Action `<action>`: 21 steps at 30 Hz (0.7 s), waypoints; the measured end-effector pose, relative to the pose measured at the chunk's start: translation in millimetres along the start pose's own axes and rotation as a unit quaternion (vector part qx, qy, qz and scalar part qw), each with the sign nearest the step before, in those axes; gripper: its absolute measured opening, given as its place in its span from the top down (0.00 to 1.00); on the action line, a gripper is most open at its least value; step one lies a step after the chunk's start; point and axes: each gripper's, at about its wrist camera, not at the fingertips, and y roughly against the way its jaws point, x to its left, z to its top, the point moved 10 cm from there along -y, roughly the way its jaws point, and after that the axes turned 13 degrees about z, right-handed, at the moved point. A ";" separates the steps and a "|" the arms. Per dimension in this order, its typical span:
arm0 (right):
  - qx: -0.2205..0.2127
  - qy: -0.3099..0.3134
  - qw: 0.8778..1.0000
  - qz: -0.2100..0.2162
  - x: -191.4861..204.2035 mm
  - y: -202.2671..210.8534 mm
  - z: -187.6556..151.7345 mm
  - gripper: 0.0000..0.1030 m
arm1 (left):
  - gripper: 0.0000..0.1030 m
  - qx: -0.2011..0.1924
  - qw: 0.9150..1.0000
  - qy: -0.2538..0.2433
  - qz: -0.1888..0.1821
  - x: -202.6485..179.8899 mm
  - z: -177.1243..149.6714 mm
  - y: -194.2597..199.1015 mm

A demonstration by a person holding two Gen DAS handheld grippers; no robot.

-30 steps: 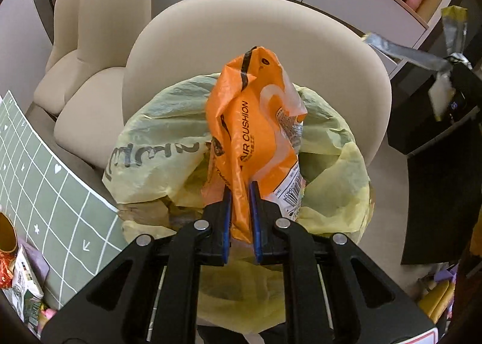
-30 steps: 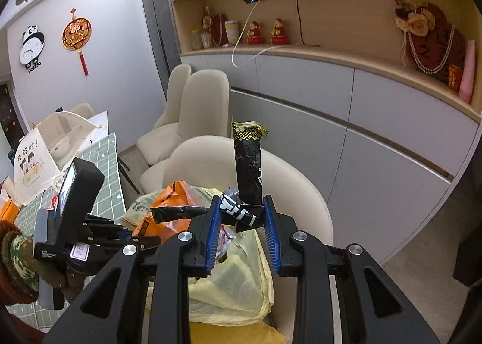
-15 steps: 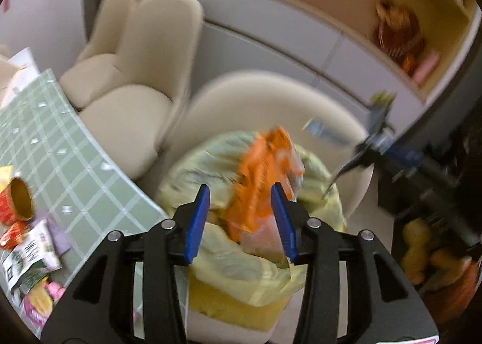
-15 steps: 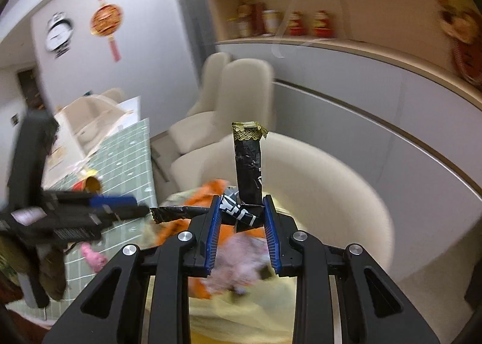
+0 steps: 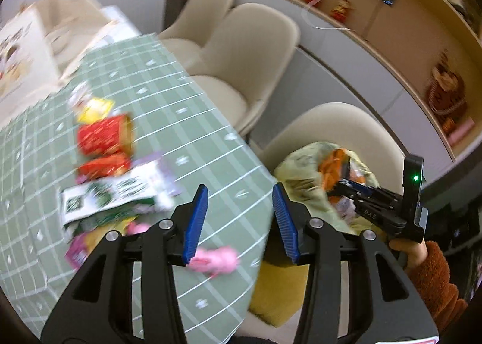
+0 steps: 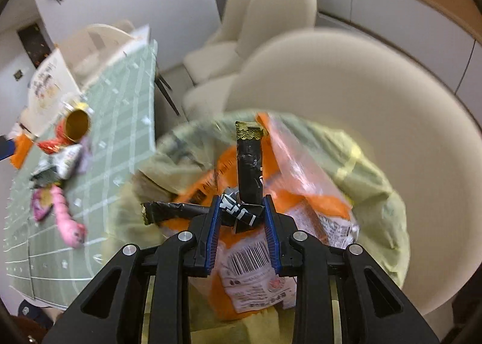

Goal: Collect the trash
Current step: 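Move both open grippers back over the table wrappers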

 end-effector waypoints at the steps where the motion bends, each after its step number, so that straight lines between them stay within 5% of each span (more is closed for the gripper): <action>1: 0.008 -0.007 1.000 -0.007 -5.7 -3.8 -3.4 0.74 | 0.59 0.004 1.000 0.013 0.005 13.2 -3.5 0.0; 8: 0.031 -0.052 0.998 -0.023 -27.7 -5.4 -14.3 0.73 | 0.59 0.008 0.999 0.048 0.016 52.9 -12.9 8.6; 13: -0.008 -0.047 0.998 -0.027 -13.7 19.7 -15.2 0.61 | 0.59 0.002 0.999 0.050 0.011 71.2 -11.8 12.2; 21: -0.095 -0.064 0.992 -0.061 12.7 74.1 -15.1 0.58 | 0.56 0.003 0.996 0.090 0.009 121.9 -12.8 14.0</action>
